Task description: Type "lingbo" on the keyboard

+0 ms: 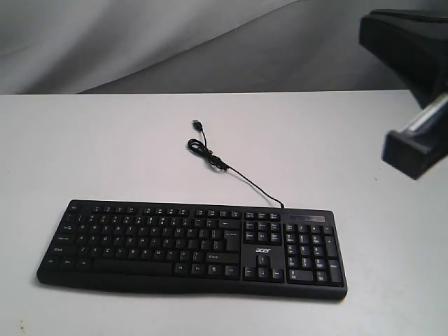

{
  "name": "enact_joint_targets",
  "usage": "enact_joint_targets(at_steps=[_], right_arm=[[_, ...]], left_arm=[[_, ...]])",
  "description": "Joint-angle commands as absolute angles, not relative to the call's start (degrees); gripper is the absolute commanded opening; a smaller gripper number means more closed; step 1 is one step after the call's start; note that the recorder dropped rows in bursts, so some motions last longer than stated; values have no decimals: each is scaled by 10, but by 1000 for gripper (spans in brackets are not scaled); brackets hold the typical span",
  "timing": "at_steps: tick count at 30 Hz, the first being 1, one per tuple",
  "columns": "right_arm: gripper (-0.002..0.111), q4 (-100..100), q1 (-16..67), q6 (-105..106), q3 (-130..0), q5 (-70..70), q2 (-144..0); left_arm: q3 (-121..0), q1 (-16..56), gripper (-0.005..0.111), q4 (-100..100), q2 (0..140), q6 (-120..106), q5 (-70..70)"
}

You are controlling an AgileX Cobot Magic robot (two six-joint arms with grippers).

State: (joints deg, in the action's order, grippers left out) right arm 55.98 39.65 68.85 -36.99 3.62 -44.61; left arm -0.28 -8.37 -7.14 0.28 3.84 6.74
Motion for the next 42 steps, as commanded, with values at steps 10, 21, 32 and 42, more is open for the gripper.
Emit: enact_joint_targets(at_steps=[10,21,32,42], right_arm=[[0,702,394,685,-354,163,-288],[0,687,312,670,-176,127,-230],[0,735,19,501,-15,24,-37],[0,531,-35,475,-18,-102,0]], left_arm=[[0,-80,0,-72,0,40,62],[0,-80,0,-72,0,40,62],[0,-80,0,-72,0,40,62],[0,-80,0,-72,0,40,62]])
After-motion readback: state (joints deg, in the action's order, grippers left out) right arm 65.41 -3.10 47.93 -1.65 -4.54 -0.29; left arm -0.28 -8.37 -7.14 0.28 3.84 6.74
